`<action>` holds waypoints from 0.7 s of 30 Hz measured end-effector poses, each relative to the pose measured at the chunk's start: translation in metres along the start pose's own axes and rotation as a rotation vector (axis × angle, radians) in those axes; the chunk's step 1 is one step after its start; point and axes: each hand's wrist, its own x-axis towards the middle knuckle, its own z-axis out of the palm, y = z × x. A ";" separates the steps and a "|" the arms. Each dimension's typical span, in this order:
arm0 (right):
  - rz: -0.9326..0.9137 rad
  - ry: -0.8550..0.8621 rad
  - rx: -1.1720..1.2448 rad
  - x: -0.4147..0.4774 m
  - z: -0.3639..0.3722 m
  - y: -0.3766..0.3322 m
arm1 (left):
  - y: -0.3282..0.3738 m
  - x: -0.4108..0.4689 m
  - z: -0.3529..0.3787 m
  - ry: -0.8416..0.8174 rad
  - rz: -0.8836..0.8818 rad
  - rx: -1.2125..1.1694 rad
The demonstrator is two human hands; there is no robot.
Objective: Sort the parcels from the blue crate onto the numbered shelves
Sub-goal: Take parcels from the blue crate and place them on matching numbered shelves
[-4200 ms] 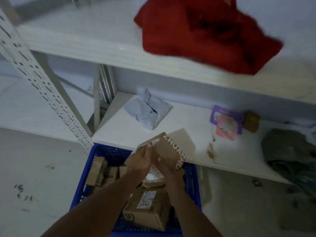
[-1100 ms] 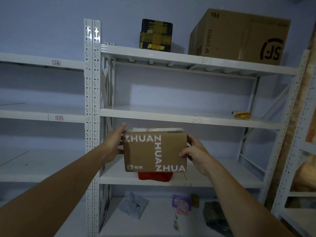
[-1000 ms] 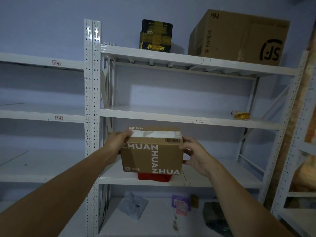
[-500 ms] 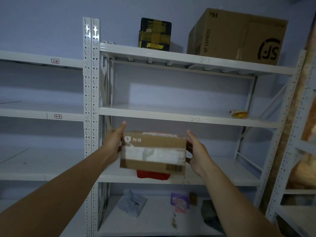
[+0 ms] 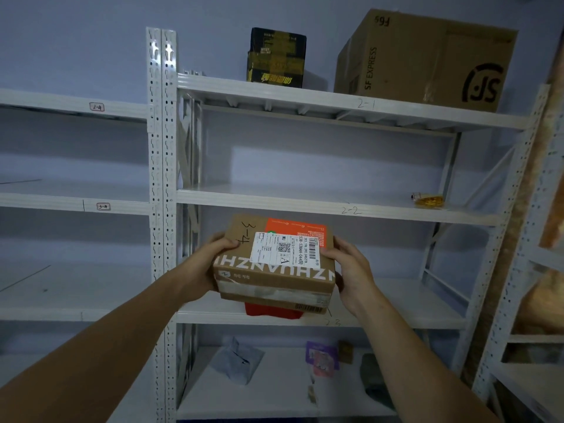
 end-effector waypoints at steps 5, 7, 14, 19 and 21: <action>-0.065 -0.030 -0.054 0.004 -0.005 -0.006 | -0.012 0.005 -0.003 -0.004 0.052 -0.062; -0.043 -0.001 -0.066 0.004 -0.007 -0.004 | -0.014 0.007 0.000 0.035 0.091 -0.074; 0.202 0.070 0.191 -0.031 -0.015 0.027 | -0.024 0.006 0.033 0.259 0.202 -0.220; 0.253 -0.022 0.214 -0.042 0.021 0.035 | -0.041 0.002 0.072 0.346 0.243 -0.357; 0.227 -0.040 0.175 -0.040 0.037 0.031 | -0.050 0.003 0.089 0.336 0.260 -0.377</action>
